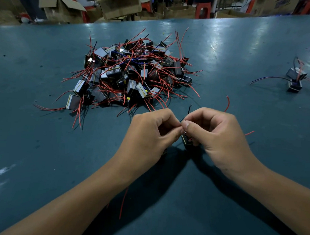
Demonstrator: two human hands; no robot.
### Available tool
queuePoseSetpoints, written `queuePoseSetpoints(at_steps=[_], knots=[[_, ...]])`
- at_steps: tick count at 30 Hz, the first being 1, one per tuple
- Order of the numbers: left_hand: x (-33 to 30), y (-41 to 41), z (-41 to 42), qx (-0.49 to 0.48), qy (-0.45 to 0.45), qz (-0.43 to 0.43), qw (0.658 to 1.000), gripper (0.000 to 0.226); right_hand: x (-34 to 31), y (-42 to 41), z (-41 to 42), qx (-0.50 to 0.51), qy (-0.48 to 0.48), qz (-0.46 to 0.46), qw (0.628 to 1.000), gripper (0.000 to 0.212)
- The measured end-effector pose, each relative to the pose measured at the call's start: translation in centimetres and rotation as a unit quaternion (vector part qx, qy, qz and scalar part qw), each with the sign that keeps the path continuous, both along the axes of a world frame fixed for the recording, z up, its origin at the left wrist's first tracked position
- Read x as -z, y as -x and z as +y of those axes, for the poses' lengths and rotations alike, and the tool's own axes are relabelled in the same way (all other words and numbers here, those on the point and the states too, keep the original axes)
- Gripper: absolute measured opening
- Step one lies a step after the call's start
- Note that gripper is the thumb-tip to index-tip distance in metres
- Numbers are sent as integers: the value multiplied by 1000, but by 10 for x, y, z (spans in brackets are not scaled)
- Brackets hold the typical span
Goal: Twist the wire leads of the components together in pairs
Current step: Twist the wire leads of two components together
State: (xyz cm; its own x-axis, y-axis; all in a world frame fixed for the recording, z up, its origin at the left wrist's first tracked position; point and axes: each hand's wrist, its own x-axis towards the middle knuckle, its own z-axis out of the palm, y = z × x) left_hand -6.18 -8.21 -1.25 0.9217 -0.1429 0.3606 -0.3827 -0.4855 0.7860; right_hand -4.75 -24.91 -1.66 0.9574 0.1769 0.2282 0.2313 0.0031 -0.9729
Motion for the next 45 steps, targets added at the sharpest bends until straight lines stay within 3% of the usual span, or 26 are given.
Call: queuePoseSetpoints(at_steps=[9,16,24,28,30,32,34,36,38,40,42,45], knots=[[-10,3,5,-4,14,-9,1000,7,2,-1,1,4,19,-4,1000,15],[-17,3,7,-12,-123,-116,986,5,4,-2,0,-9,25,-13,1000,16],[-17,-2,10,24,-166,-128,977,5,5,-3,-1,-24,40,-20,999,17],[-19,0,7,18,-148,-126,981,7,4,-1,0,-35,45,-25,998,6],[-20,1,6,17,-91,-73,993,7,4,0,-1,-31,68,-43,996,6],[-19,0,5,13,32,56,998,10,3,1,-2,-27,96,-72,992,7],[-20,-2,4,21,177,206,962,10,3,3,-2,-25,124,-102,987,8],[-22,-2,5,29,216,267,939,11,3,4,-2,-28,131,-107,985,9],[-22,-2,12,27,132,181,974,18,2,3,-3,-31,124,-94,987,9],[-24,-3,18,31,-15,11,999,6,1,1,-4,-35,112,-77,990,9],[-25,-5,24,42,-132,-140,980,8,-1,0,-5,-45,101,-61,992,8],[-20,-9,28,66,-227,-251,939,9,-3,0,-6,-66,84,-37,994,9]])
